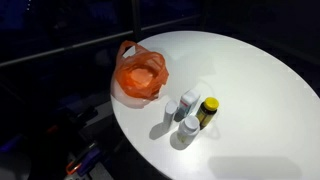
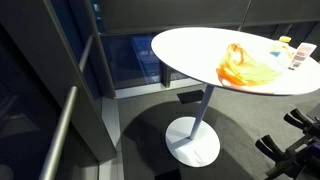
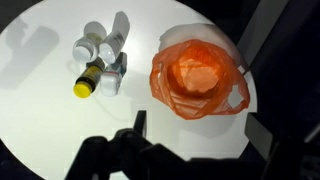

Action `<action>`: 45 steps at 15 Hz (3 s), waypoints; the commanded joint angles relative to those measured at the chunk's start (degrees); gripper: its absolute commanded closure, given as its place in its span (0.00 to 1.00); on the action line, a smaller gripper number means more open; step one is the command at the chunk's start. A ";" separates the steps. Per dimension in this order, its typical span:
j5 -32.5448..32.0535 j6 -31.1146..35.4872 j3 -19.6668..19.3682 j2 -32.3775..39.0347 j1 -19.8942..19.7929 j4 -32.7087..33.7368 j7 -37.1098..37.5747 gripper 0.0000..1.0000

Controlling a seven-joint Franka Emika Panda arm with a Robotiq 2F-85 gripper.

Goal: Put the blue container in the plastic bag

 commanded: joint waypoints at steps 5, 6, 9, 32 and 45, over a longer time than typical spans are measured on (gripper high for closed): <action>0.20 -1.41 1.00 1.81 -0.67 1.99 1.53 0.00; -0.12 -1.34 1.56 2.77 -0.82 2.76 2.47 0.00; -0.85 -1.58 3.51 6.64 -1.24 6.07 6.28 0.00; -9.83 3.78 3.38 40.82 -5.20 22.55 9.49 0.00; -8.36 8.21 2.97 44.81 -5.58 21.45 9.83 0.00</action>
